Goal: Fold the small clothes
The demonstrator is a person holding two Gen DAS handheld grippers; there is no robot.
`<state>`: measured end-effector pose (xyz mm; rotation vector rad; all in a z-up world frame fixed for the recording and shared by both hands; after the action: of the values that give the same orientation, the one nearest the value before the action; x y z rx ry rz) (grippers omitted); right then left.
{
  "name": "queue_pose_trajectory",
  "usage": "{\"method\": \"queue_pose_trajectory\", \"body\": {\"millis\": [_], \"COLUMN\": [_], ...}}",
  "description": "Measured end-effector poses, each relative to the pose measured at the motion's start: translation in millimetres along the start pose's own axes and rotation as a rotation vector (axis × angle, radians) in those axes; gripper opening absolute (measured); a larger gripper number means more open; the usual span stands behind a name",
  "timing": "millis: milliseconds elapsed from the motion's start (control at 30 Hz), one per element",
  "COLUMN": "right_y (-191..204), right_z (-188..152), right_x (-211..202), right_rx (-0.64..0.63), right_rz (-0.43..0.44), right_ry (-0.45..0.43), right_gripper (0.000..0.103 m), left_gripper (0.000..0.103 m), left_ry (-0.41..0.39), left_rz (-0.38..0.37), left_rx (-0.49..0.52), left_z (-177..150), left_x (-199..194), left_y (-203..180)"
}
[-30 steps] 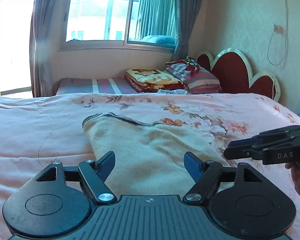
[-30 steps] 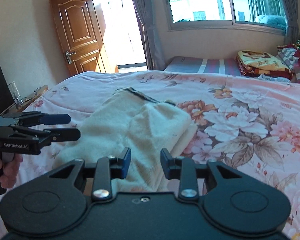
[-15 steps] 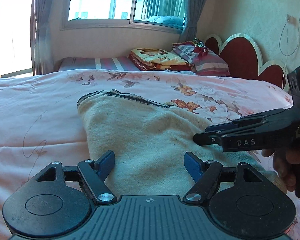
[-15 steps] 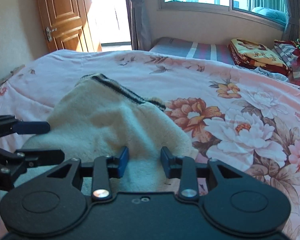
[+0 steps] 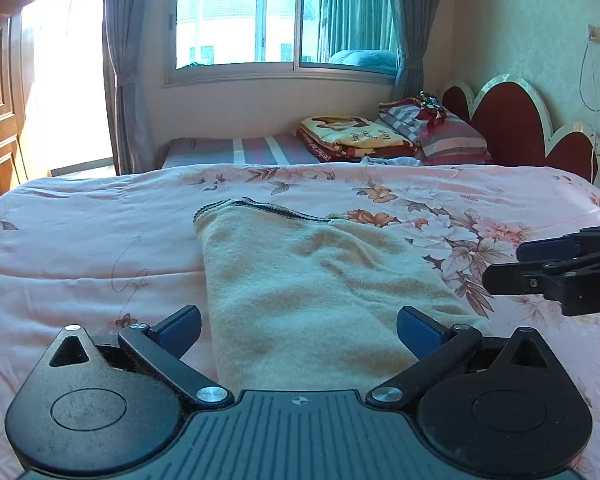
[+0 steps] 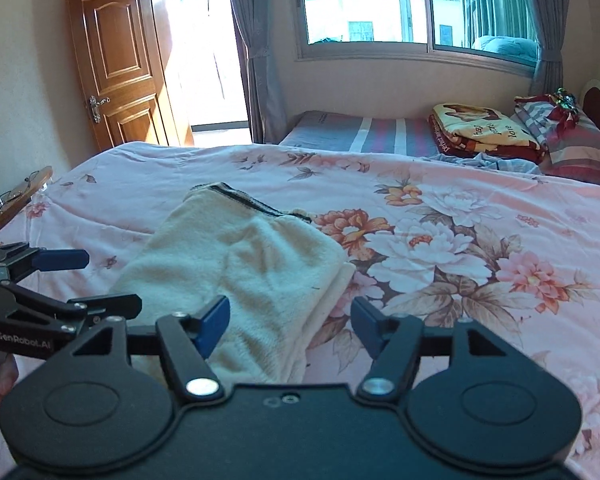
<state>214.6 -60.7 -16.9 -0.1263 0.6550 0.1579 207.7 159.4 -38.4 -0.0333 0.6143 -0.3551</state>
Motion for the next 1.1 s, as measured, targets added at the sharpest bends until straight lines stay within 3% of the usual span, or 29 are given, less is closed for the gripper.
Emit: {"method": "queue_pose_trajectory", "body": {"millis": [200,333,600,833,1100], "right_y": [-1.6,1.9,13.2,17.3,21.2], "right_z": [-32.2,-57.0,-95.6,-117.6,-116.3], "right_x": [-83.1,-136.8,-242.0,-294.4,-311.3], "right_rx": [0.063,0.066,0.041,0.110,0.135], "right_rz": [-0.032,-0.064,-0.136,-0.149,-0.131], "right_ry": [-0.019,-0.003,-0.066,-0.100,-0.117], "right_gripper": [0.083,0.090,0.091,0.091,0.091], "left_gripper": [0.103,0.103,0.103,0.103,0.103], "left_ry": [-0.021,-0.057,-0.111,-0.123,-0.157], "left_rz": [0.051,0.023,0.057,0.081,0.065], "left_rx": [0.002,-0.056,-0.096,-0.085,-0.076], "left_z": [-26.9,-49.4,-80.6,-94.5,-91.2], "left_x": [-79.6,-139.7,-243.5,-289.1,-311.9], "left_y": [-36.6,-59.2,-104.7,-125.7,-136.2]}}
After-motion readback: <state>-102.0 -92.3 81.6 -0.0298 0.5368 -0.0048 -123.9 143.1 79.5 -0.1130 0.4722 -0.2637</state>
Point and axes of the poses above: each gripper's, at about its wrist camera, not at the fingertips, and x roughly the way its jaws point, y to its left, z to its top, the point moved 1 cm from there along x, roughly the way its jaws point, and after that the axes turned 13 degrees about -z, right-handed, at the moved point
